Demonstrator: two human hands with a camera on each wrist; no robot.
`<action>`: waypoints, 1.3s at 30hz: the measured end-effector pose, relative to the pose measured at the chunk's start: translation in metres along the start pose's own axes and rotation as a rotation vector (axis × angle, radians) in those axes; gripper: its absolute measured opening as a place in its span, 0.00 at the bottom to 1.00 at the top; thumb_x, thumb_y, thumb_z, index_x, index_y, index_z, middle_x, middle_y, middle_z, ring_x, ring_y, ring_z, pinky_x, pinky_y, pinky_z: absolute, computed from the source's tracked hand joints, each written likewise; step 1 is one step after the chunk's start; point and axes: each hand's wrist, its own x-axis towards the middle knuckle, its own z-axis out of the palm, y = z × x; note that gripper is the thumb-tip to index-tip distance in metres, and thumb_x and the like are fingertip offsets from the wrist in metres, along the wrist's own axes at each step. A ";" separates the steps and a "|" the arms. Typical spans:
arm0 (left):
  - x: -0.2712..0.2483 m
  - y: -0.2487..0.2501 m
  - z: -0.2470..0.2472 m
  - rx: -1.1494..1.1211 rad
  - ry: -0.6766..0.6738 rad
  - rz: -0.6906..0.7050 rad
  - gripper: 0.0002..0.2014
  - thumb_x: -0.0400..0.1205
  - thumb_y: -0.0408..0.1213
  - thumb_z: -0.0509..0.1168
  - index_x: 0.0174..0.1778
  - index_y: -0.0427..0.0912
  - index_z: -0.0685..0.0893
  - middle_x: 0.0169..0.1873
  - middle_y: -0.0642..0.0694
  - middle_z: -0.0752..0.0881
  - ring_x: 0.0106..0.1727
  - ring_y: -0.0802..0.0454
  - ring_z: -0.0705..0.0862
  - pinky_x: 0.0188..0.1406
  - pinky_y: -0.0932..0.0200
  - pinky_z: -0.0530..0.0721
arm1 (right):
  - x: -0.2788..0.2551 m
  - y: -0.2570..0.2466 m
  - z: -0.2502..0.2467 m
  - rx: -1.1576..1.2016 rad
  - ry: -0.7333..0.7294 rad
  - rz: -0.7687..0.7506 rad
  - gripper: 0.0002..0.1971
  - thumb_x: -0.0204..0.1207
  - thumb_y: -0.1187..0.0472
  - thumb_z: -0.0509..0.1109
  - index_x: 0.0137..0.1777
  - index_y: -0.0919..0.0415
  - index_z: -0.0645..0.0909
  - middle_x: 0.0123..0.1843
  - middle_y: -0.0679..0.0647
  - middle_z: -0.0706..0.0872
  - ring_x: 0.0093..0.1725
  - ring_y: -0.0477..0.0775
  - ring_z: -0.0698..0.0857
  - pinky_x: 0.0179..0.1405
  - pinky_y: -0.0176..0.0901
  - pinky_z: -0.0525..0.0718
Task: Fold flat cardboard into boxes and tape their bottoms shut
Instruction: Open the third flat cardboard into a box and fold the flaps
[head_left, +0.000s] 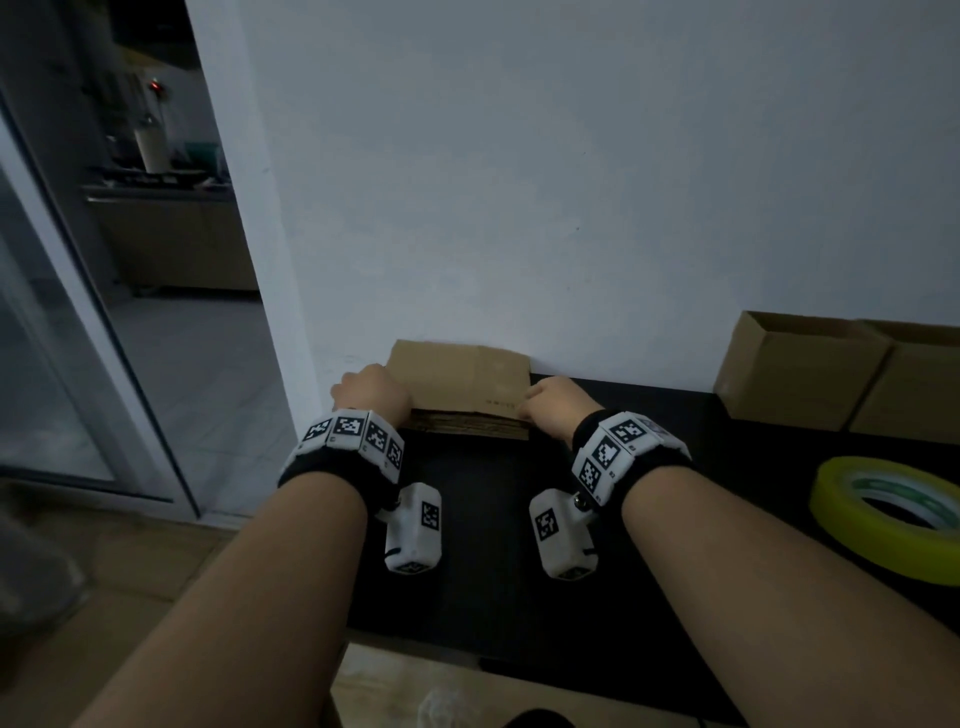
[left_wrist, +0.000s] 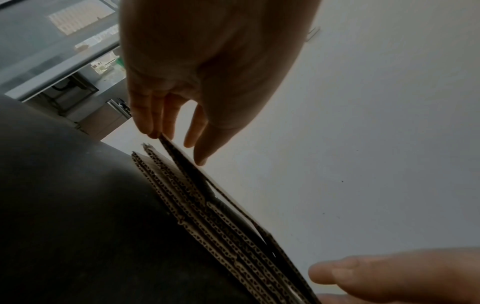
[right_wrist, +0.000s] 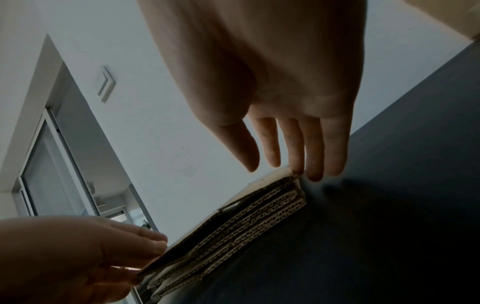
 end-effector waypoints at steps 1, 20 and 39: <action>0.000 0.000 -0.001 -0.021 0.010 -0.011 0.13 0.78 0.33 0.59 0.55 0.34 0.83 0.60 0.33 0.80 0.61 0.34 0.78 0.57 0.47 0.79 | 0.001 0.001 0.000 0.007 0.007 -0.001 0.13 0.81 0.69 0.61 0.57 0.75 0.85 0.58 0.68 0.86 0.59 0.66 0.85 0.53 0.47 0.81; -0.057 0.056 -0.009 -0.668 -0.217 0.152 0.10 0.65 0.26 0.75 0.42 0.34 0.88 0.44 0.36 0.89 0.48 0.39 0.88 0.53 0.44 0.88 | -0.065 0.050 -0.075 0.455 0.295 0.015 0.23 0.73 0.65 0.77 0.67 0.64 0.76 0.62 0.57 0.83 0.60 0.59 0.83 0.60 0.49 0.82; -0.137 0.136 0.046 -0.999 -0.188 0.233 0.28 0.74 0.44 0.73 0.67 0.38 0.75 0.58 0.40 0.83 0.57 0.44 0.82 0.57 0.48 0.83 | -0.124 0.124 -0.132 0.577 0.497 0.056 0.33 0.75 0.50 0.74 0.78 0.59 0.69 0.71 0.55 0.79 0.66 0.56 0.81 0.67 0.56 0.80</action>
